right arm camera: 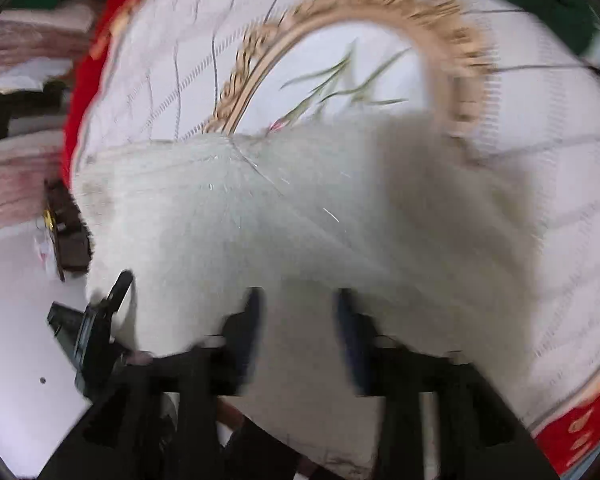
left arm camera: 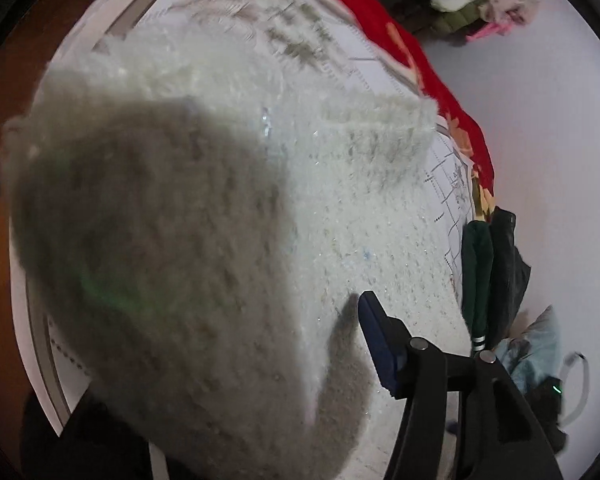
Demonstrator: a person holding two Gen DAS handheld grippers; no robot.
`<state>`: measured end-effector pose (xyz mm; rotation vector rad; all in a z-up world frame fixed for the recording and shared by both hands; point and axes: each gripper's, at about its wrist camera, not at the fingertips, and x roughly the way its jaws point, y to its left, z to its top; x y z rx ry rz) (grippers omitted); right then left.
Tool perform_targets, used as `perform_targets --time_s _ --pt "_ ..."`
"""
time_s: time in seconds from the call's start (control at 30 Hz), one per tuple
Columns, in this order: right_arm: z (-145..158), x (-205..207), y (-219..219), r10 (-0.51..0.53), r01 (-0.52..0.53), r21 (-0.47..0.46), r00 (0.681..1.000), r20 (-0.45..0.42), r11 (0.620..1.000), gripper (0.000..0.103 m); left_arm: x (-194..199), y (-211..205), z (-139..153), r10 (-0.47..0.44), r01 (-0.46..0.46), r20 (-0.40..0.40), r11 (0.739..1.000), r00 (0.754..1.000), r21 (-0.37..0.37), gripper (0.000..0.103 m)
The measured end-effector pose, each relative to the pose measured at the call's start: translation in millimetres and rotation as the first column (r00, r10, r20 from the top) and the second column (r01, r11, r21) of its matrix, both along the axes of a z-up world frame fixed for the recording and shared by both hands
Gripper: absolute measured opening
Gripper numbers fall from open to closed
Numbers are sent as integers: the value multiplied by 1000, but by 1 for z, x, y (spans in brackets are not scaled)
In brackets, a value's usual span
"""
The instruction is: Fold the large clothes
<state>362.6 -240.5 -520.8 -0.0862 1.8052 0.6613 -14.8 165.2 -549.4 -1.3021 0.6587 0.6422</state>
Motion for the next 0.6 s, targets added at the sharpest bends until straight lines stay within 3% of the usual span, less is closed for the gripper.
perform_targets --time_s 0.03,0.13,0.3,0.4,0.43,0.5,0.53,0.57,0.6 --pt "12 -1 -19 -33 33 7 999 36 999 72 3 -3 5 -10 11 -18 999 1000 40 42" --pt "25 -10 -78 -142 143 -10 987 74 990 72 13 -5 16 -28 35 -68 994 997 104 15" --pt "-14 -40 -159 -279 279 -114 960 21 953 72 20 0 49 -54 74 -99 974 994 216 12" --pt "-47 -57 -173 -321 317 -56 943 -83 947 72 38 -2 78 -95 131 -125 937 988 325 12" --pt "-57 -61 -171 -329 328 -28 937 -114 944 72 43 -6 91 -120 166 -142 910 983 381 12" --pt "-73 -68 -161 -339 348 29 927 -163 937 59 52 -21 121 -194 259 -179 823 965 505 12" --pt "-79 -71 -153 -331 345 50 926 -179 937 53 58 -33 136 -241 315 -202 765 949 562 12" --pt "-84 -73 -144 -322 337 57 929 -183 940 53 67 -49 151 -296 380 -239 684 925 622 12" --pt "-87 -75 -134 -305 321 67 935 -179 945 53 72 -62 161 -341 425 -262 624 903 656 12"
